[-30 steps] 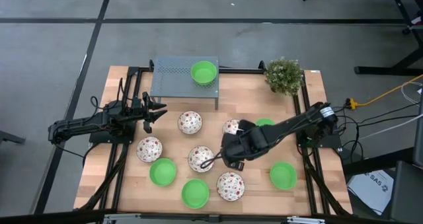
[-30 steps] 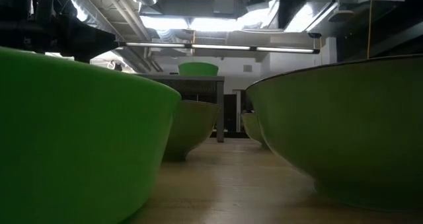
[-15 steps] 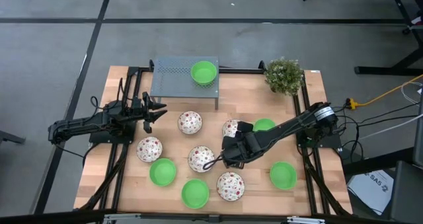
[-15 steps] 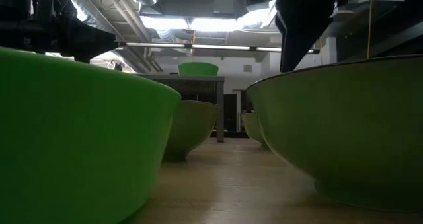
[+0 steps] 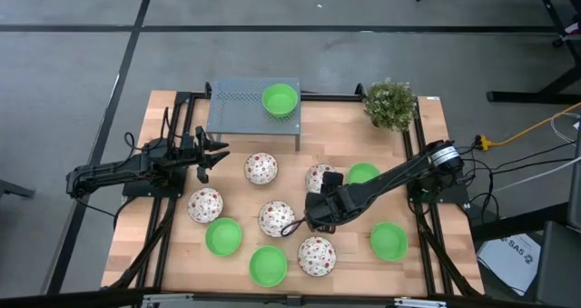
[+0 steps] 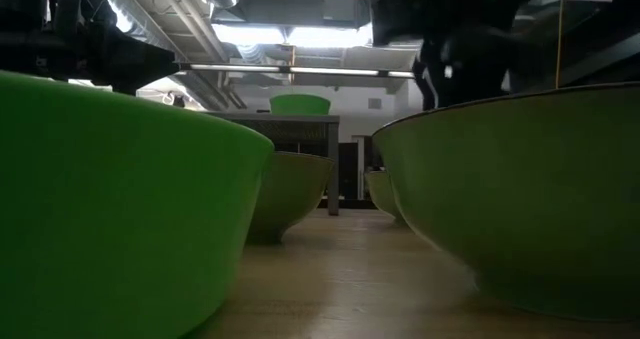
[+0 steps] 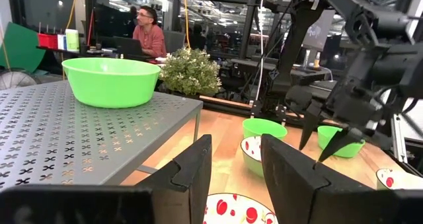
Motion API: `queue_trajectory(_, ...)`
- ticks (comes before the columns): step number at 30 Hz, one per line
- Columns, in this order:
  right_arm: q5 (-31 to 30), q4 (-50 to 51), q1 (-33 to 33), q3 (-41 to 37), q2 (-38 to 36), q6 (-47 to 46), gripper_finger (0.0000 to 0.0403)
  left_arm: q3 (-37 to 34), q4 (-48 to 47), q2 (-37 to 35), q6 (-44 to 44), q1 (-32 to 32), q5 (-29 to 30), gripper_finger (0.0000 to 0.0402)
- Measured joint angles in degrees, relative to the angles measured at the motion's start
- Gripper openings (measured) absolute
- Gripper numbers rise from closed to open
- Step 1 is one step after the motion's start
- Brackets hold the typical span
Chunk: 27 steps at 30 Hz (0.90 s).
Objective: Pick & Place Mini bowls
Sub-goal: Put the white bowl on the shelf
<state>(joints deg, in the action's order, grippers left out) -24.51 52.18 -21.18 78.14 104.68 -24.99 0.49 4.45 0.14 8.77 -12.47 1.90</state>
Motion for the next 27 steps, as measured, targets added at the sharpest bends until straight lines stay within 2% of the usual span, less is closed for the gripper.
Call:
queue_trajectory(5, -1.7, -3.0, 1.0, -2.2, 0.0, 1.6, 0.019, 0.0, 0.0, 0.0, 0.0, 0.0, 0.0, 0.0125)
queue_trajectory(18, -1.2, -11.8, 2.9, -8.6, 0.0, 1.6, 0.0184, 0.0, 0.0, 0.0, 0.0, 0.0, 0.0, 0.0125)
queue_trajectory(22, -1.3, -12.1, 3.1, -8.6, 0.0, 1.4, 0.0148, 0.0, 0.0, 0.0, 0.0, 0.0, 0.0, 0.0125)
queue_trajectory(27, -0.2, -11.9, 3.1, -8.6, 0.0, 0.1, 0.0058, 0.0, 0.0, 0.0, 0.0, 0.0, 0.0, 0.0125)
